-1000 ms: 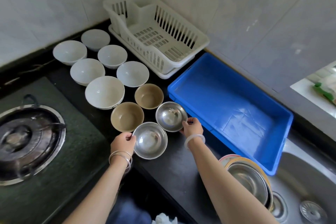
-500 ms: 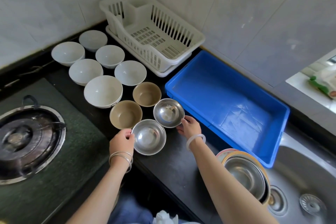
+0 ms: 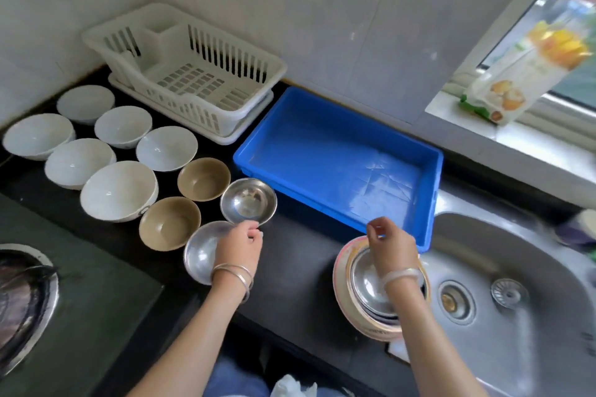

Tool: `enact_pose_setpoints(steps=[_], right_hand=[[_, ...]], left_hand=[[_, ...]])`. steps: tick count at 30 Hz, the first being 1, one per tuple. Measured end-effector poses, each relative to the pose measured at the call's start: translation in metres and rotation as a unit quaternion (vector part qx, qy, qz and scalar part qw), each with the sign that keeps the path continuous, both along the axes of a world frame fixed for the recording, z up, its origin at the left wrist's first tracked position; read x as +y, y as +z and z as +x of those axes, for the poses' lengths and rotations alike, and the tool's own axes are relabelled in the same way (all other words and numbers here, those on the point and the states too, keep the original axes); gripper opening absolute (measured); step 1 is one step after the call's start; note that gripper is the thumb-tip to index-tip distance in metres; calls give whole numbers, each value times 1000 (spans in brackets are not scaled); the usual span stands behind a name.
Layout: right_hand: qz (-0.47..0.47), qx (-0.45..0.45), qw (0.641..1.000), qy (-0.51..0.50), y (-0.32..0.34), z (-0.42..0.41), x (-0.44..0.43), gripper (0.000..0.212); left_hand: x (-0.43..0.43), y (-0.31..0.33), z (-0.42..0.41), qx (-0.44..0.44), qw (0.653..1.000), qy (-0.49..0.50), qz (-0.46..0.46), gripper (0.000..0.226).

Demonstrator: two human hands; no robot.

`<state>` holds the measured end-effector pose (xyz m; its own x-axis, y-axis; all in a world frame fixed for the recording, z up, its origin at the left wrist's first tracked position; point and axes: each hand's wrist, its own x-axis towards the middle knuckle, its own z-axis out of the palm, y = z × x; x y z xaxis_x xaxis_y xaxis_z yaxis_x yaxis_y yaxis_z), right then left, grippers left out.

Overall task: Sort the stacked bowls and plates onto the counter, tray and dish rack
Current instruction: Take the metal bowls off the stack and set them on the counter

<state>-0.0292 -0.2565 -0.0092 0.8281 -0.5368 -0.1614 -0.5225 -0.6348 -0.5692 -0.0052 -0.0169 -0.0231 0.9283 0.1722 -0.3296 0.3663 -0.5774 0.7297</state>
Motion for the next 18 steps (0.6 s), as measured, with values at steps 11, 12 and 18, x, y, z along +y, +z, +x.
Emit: enact_pose_setpoints(steps=[11, 12, 18], right_hand=[[-111, 127, 985, -36, -12, -73, -58, 27], [-111, 126, 985, -35, -14, -74, -58, 27], [-141, 120, 983, -12, -20, -69, -57, 19]], left_hand=[[-134, -2, -20, 7, 967, -255, -18, 27], [-138, -4, -22, 13, 965, -261, -19, 28], [-145, -12, -27, 22, 965, -260, -23, 37]])
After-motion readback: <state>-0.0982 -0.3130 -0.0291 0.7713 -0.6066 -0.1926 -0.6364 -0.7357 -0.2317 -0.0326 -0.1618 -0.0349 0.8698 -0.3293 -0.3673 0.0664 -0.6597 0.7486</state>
